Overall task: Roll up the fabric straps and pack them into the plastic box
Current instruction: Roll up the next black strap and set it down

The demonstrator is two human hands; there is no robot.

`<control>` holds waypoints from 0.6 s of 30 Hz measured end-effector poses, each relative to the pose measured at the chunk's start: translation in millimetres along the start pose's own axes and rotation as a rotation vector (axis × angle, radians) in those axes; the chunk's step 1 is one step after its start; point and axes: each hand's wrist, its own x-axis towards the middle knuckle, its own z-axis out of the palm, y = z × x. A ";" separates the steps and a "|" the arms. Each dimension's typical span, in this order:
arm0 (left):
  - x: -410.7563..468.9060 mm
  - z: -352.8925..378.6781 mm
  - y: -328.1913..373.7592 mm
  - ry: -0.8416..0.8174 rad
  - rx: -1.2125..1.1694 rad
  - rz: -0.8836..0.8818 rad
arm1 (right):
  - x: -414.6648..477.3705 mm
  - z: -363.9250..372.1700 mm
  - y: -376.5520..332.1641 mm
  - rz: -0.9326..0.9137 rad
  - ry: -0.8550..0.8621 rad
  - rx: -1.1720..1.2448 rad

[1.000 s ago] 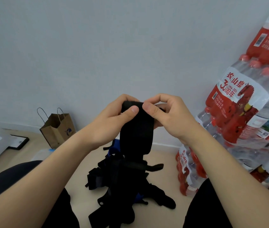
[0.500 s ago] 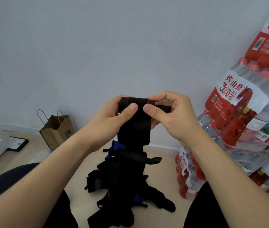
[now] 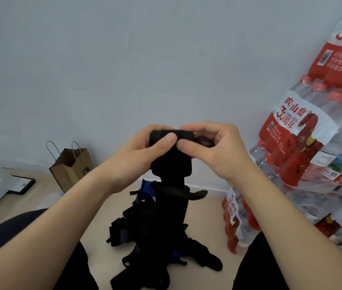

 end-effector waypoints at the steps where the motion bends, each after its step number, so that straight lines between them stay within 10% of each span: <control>1: 0.7 -0.8 1.0 0.025 0.034 0.008 | -0.1 0.8 0.3 -0.029 0.000 -0.061; 18: 1.5 -15.8 2.8 0.046 0.138 0.119 | 2.6 9.8 1.2 -0.071 -0.041 -0.049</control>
